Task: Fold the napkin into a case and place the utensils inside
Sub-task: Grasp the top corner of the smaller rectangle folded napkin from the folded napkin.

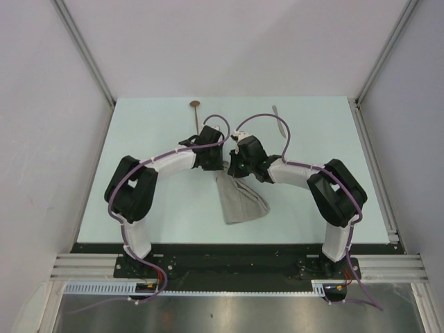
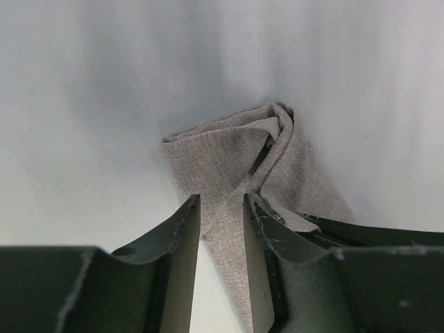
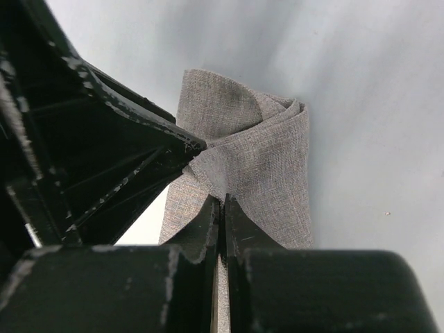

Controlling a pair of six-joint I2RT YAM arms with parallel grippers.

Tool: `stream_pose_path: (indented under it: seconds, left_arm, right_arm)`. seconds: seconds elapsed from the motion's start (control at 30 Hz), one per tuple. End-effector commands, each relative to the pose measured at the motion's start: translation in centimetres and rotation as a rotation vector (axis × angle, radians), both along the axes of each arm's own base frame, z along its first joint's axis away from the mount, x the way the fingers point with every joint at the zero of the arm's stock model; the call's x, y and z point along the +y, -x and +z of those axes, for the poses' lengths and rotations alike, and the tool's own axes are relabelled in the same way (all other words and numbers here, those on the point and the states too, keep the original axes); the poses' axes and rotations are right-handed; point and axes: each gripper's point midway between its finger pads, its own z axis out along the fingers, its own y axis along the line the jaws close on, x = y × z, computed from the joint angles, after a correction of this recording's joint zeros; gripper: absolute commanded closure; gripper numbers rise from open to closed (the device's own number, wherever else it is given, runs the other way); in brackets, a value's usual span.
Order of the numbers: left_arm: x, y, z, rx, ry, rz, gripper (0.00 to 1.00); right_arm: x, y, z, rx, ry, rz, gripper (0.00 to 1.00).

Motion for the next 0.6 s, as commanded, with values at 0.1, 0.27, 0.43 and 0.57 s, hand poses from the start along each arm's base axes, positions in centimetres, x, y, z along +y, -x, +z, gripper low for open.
stream_pose_path:
  seconds: [0.1,0.27,0.43,0.57]
  left_arm:
    - [-0.6,-0.5,0.1,-0.003,-0.031,-0.026,0.66]
    - [-0.6,-0.5,-0.4,0.005,-0.039,-0.025,0.70]
    - [-0.6,-1.0,0.3,-0.014,-0.040,-0.013,0.87]
    - [-0.7,-1.0,1.6,-0.033,-0.015,-0.013,0.93]
  right_arm:
    - [0.0,-0.6,2.9,-0.045,-0.058,-0.009,1.00]
    - [-0.3,-0.6,2.8,-0.041,-0.054,-0.013,1.00]
    - [-0.5,-0.5,2.5,-0.036,-0.034,-0.019,1.00]
    - [-0.9,0.0,1.9,-0.016,0.003,-0.022,1.00]
